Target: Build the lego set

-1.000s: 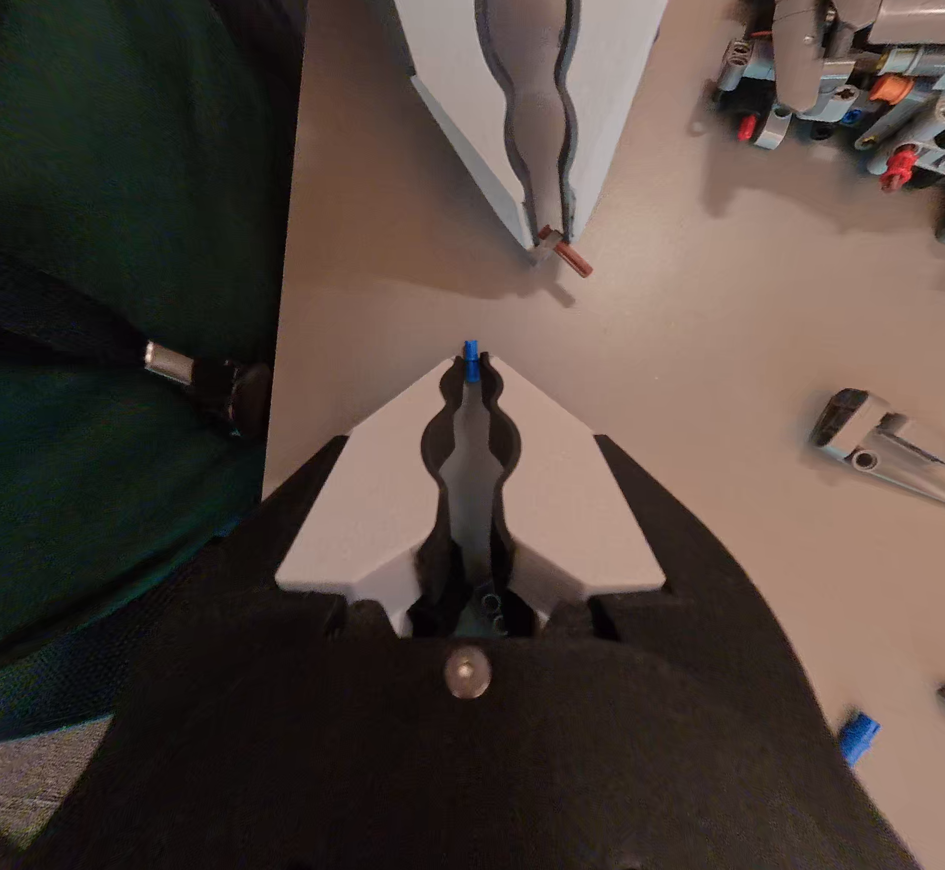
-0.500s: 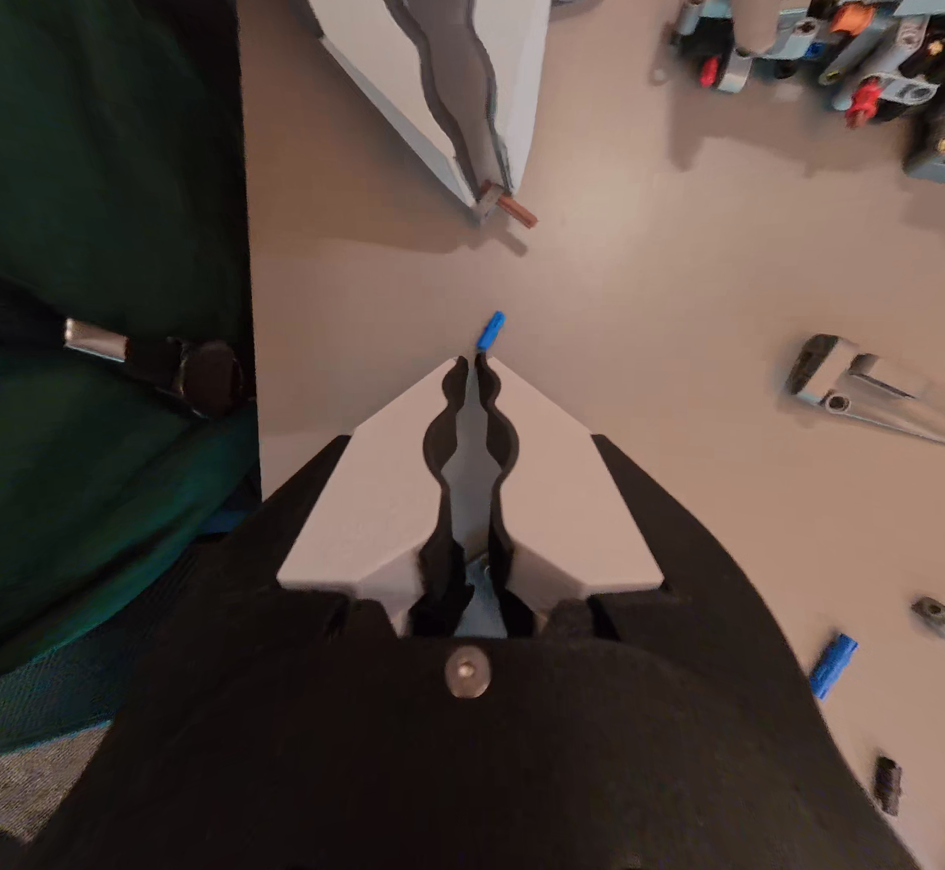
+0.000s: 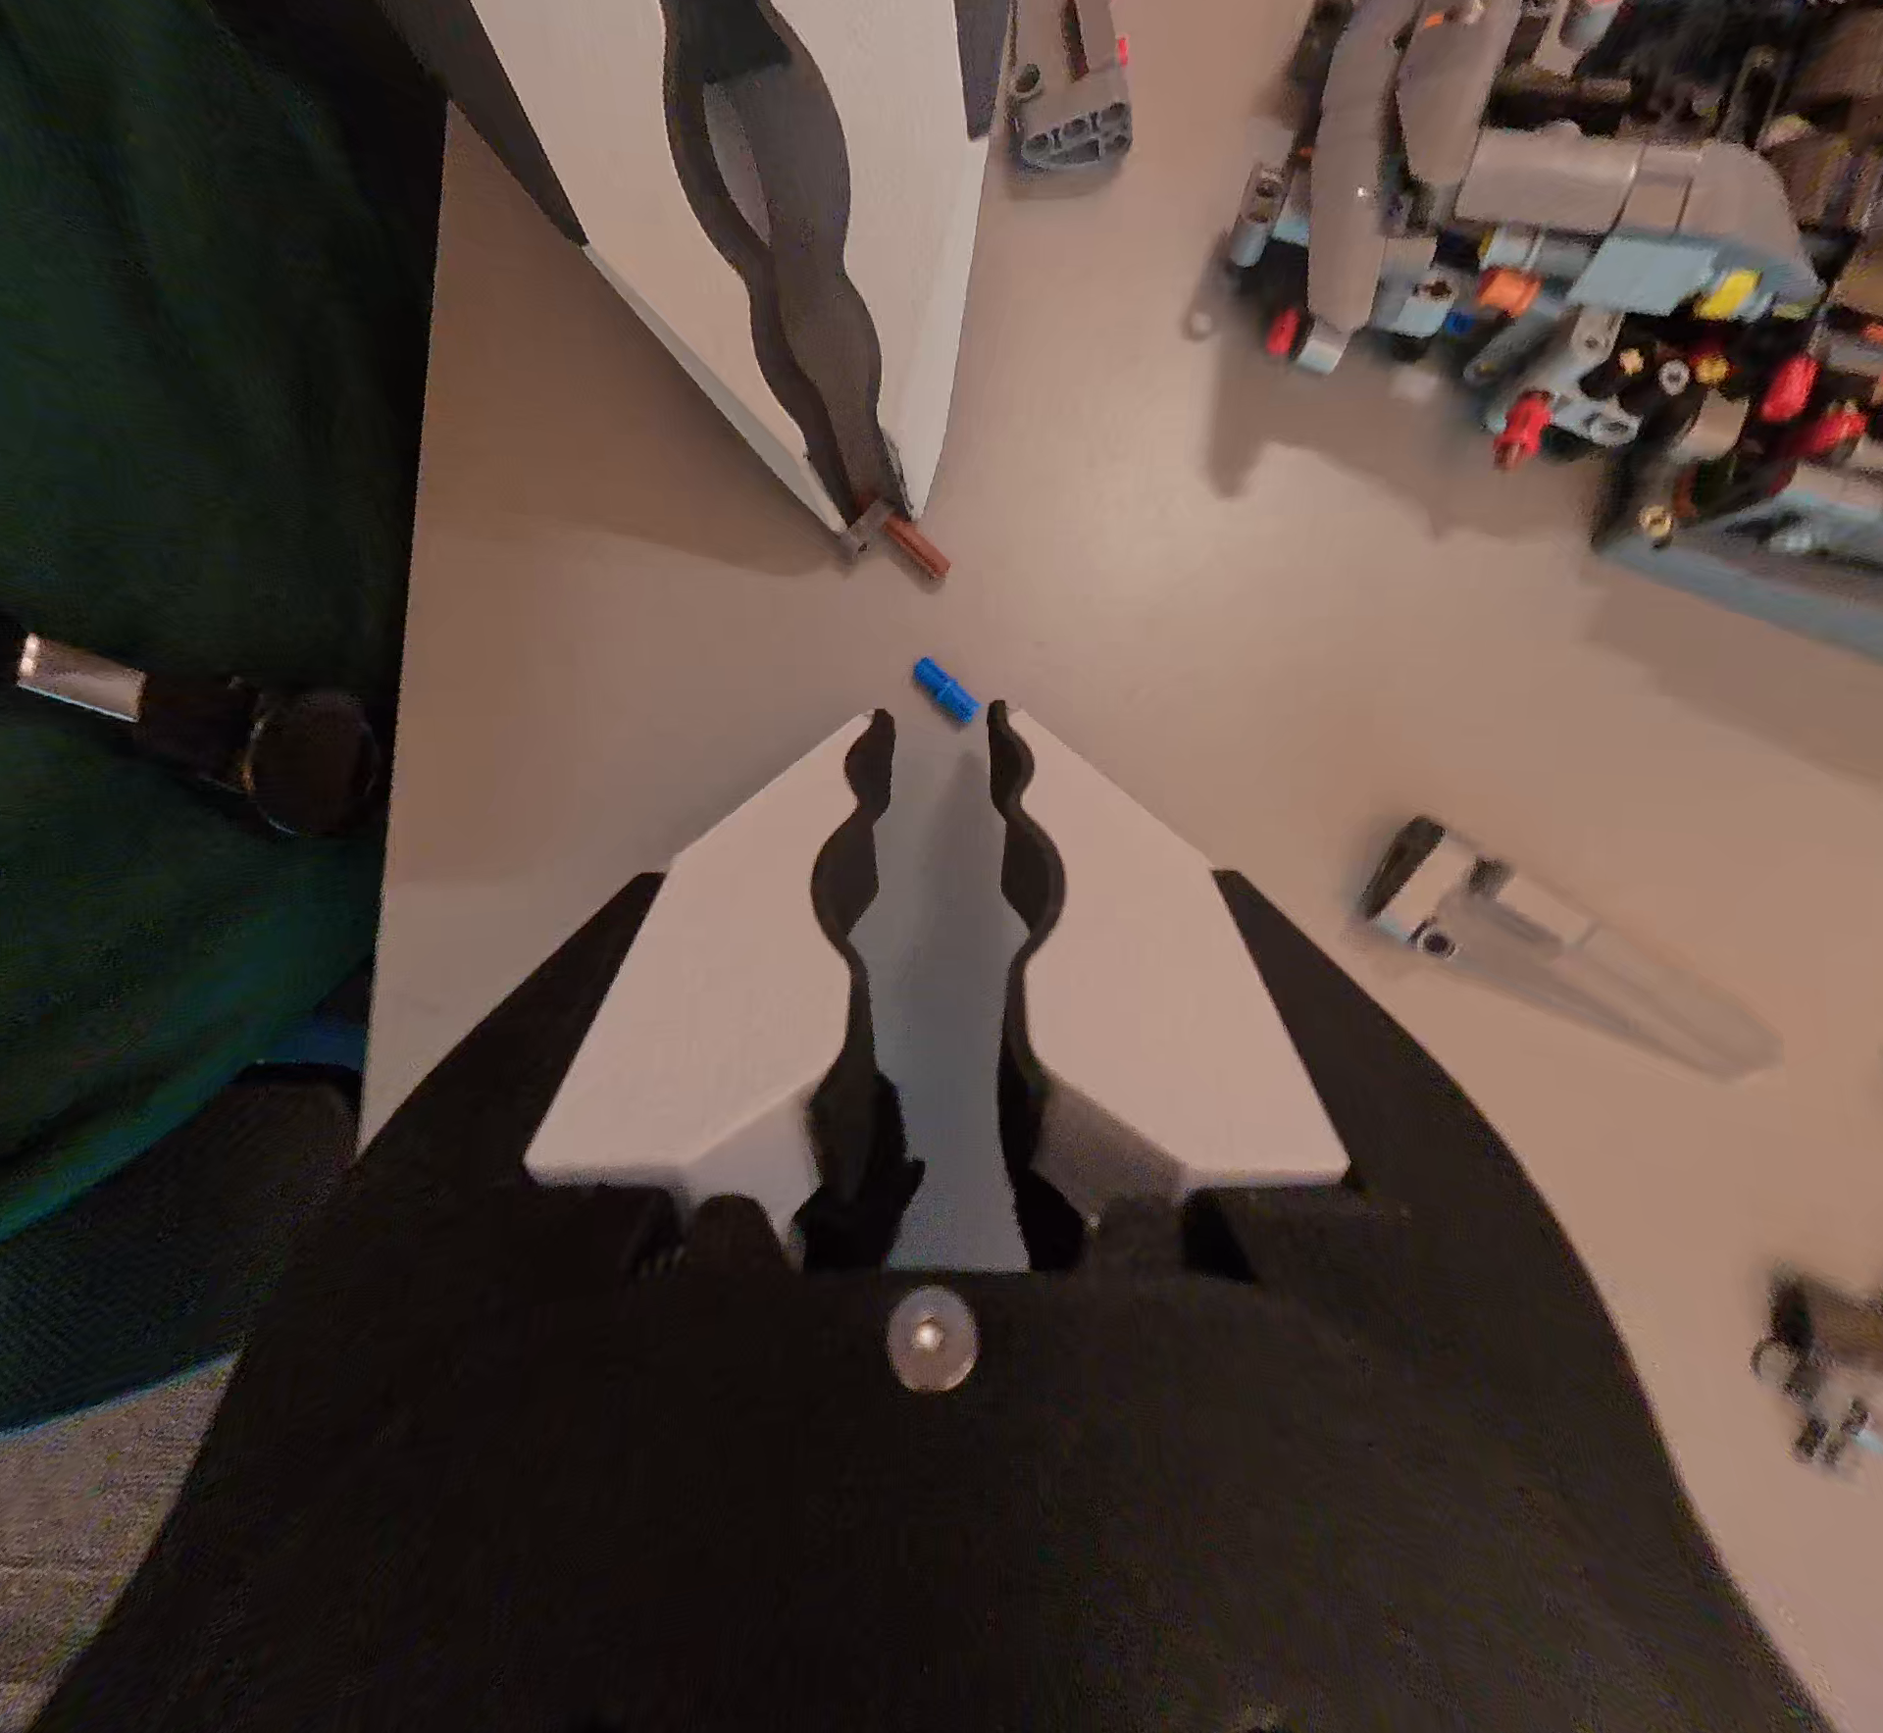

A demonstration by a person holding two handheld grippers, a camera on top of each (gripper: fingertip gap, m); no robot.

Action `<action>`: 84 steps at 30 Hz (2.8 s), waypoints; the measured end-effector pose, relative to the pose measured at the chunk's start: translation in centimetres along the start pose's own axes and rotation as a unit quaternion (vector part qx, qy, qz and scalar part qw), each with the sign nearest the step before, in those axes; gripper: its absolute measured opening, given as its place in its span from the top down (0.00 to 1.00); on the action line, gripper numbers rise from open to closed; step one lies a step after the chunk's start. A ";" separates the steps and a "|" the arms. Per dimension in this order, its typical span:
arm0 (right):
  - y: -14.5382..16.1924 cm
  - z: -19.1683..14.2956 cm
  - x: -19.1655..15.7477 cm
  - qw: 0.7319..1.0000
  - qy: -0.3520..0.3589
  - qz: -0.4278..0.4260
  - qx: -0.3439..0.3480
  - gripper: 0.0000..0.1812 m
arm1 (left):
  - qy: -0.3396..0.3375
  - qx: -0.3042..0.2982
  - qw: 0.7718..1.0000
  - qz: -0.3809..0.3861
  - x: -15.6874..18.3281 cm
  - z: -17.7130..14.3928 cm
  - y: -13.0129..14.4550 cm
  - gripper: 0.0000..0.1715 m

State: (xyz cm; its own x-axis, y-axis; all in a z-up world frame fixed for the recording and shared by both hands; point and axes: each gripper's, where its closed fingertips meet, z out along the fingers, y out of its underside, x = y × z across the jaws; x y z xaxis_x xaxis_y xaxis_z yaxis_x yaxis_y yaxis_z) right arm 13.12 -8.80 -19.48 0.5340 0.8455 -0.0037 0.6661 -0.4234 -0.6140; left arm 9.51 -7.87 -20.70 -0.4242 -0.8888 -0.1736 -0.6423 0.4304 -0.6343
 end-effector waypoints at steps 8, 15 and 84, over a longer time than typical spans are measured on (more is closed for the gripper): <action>0.2 1.2 0.9 0.995 -0.081 -0.054 0.001 0.93 | -0.001 0.006 1.000 -0.011 -0.2 0.1 -0.1 0.95; -0.2 1.6 0.4 0.993 -0.098 -0.060 0.026 0.98 | 0.007 0.014 1.000 -0.018 -0.3 0.3 -0.2 0.95; -0.7 1.8 -0.1 0.991 -0.126 0.046 0.023 0.99 | -0.094 -0.013 0.995 0.027 -0.5 0.7 -0.9 0.96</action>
State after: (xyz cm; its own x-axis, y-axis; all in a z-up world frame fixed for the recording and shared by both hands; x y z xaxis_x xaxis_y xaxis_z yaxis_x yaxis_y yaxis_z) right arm 11.71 -7.98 -20.51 0.4401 0.8612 -0.2541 0.5938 -0.4914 -0.6371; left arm 10.80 -7.89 -20.60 -0.3331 -0.8773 -0.3454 -0.6398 0.4794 -0.6007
